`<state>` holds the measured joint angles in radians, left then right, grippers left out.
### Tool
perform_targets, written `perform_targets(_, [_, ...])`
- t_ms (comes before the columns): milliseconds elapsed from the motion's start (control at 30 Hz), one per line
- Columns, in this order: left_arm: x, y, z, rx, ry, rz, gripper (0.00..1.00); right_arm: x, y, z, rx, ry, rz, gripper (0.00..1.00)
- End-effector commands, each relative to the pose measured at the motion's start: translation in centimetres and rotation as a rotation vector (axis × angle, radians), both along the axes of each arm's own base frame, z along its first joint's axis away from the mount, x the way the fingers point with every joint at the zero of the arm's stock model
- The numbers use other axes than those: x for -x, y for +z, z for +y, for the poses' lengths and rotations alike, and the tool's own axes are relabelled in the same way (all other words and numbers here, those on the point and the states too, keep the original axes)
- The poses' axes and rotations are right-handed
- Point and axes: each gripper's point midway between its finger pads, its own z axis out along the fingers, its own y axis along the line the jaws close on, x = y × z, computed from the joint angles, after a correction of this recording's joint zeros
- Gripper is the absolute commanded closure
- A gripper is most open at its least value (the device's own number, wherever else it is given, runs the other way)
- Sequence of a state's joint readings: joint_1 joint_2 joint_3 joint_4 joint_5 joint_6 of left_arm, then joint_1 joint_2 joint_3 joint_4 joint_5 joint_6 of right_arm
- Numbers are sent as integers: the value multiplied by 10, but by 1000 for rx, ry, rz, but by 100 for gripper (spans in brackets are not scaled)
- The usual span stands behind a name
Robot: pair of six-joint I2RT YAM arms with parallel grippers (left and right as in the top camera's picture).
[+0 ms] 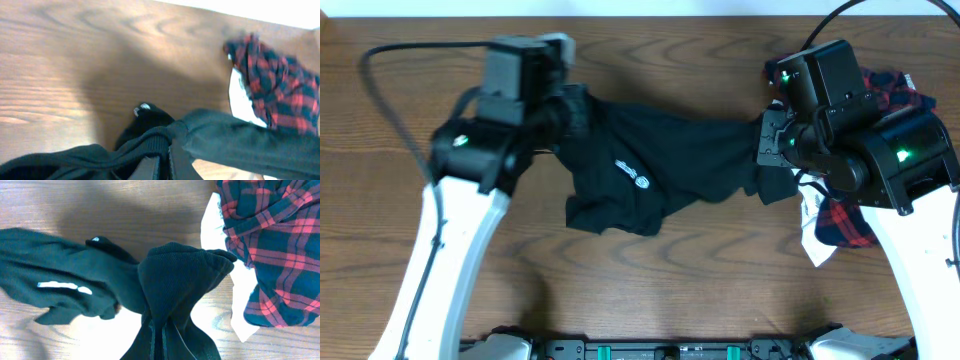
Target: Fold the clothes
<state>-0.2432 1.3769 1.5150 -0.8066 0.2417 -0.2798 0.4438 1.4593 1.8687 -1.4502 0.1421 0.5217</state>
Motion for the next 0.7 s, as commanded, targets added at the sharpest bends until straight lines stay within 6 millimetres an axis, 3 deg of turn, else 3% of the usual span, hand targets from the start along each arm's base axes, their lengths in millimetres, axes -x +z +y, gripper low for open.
perform_targets(0, [6,29,28,-9,63,-91,94,-3,3,-4,35,-5,-25,99])
perform_targets(233, [24,69,70,-2,169,-211,94,-12,9,1,13,-5,-66,99])
perform_targets(667, [64,97,115,-71,289,-229,94,1,14,7,-53,12,-55,99])
